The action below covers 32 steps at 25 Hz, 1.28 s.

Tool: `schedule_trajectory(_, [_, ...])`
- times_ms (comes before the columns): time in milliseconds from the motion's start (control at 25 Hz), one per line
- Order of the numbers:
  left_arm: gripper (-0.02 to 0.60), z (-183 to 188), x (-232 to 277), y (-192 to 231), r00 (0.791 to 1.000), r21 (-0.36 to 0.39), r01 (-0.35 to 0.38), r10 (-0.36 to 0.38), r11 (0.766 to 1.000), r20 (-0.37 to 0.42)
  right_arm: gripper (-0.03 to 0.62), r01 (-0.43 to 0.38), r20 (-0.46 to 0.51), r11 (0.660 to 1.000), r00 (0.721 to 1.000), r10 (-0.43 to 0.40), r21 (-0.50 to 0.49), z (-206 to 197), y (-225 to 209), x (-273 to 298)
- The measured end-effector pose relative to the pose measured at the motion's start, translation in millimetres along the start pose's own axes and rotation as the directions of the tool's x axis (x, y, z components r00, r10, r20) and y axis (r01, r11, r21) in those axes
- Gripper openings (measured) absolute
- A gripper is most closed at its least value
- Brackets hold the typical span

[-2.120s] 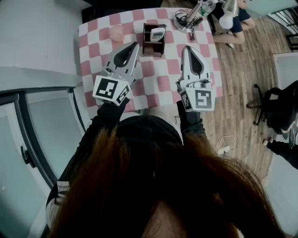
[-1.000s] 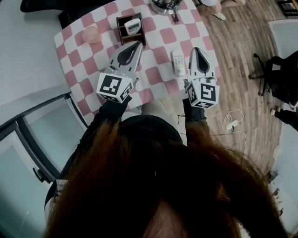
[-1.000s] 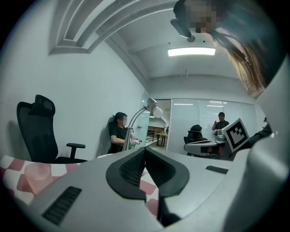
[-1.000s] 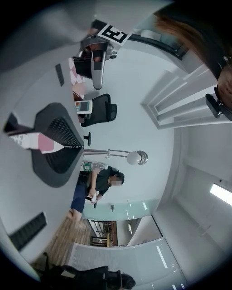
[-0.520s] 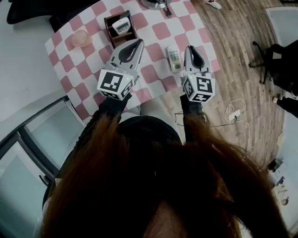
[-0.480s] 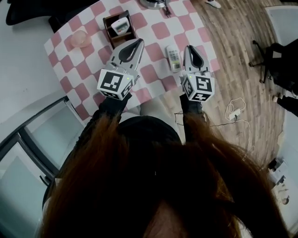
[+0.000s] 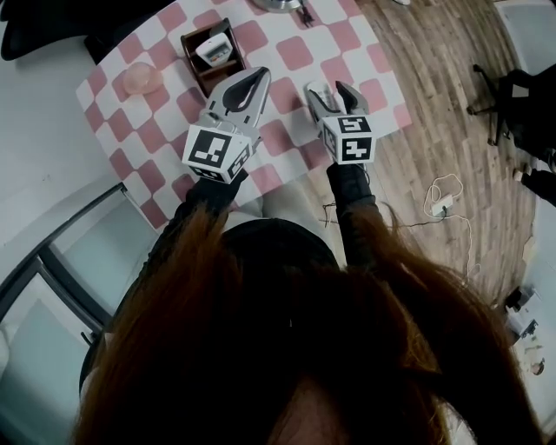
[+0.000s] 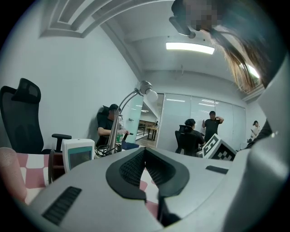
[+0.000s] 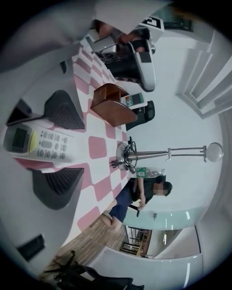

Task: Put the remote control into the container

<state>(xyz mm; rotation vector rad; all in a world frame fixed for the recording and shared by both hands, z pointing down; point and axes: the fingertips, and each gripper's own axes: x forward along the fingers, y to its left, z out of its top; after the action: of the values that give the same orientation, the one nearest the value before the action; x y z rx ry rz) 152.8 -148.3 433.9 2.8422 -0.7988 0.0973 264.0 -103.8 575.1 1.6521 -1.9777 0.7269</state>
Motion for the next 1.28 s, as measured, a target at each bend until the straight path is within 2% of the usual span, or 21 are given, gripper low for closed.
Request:
schedule_trajectory(120, [0.009, -1, 1, -3, 1.000, 0.000, 0.011, -0.011, 1.000, -0.009, 0.253, -0.011, -0.089, 0.999, 0.996, 0.014, 0.030, -11, 3, 16])
schedule_trajectory(400, [0.009, 2, -1, -1, 1.000, 0.006, 0.005, -0.005, 1.000, 0.010, 0.253, -0.004, -0.206, 0.999, 0.979, 0.012, 0.042, -22, 1, 43])
schedule_trajectory(560, [0.009, 6, -4, 2, 1.000, 0.009, -0.002, 0.002, 1.000, 0.020, 0.252, 0.011, -0.216, 0.999, 0.976, 0.000, 0.051, -27, -2, 44])
schedule_trajectory(720, [0.009, 9, -8, 9, 0.999, 0.008, -0.022, 0.021, 1.000, 0.028, 0.252, -0.005, -0.162, 1.000, 0.987, 0.009, 0.023, -18, 2, 38])
schedule_trajectory(1000, [0.009, 24, -29, 29, 0.993, 0.015, -0.095, 0.093, 0.995, 0.067, 0.252, -0.044, 0.022, 0.999, 0.999, 0.045, -0.012, 25, 14, 2])
schedule_trajectory(1160, [0.009, 33, -51, 43, 0.985, 0.021, -0.153, 0.151, 0.988, 0.087, 0.252, -0.085, 0.135, 0.996, 0.987, 0.089, -0.035, 59, 28, -17])
schedule_trajectory(1280, [0.009, 37, -72, 54, 0.974, 0.018, -0.206, 0.203, 0.978, 0.100, 0.252, -0.141, 0.245, 0.988, 0.957, 0.151, -0.061, 90, 48, -31])
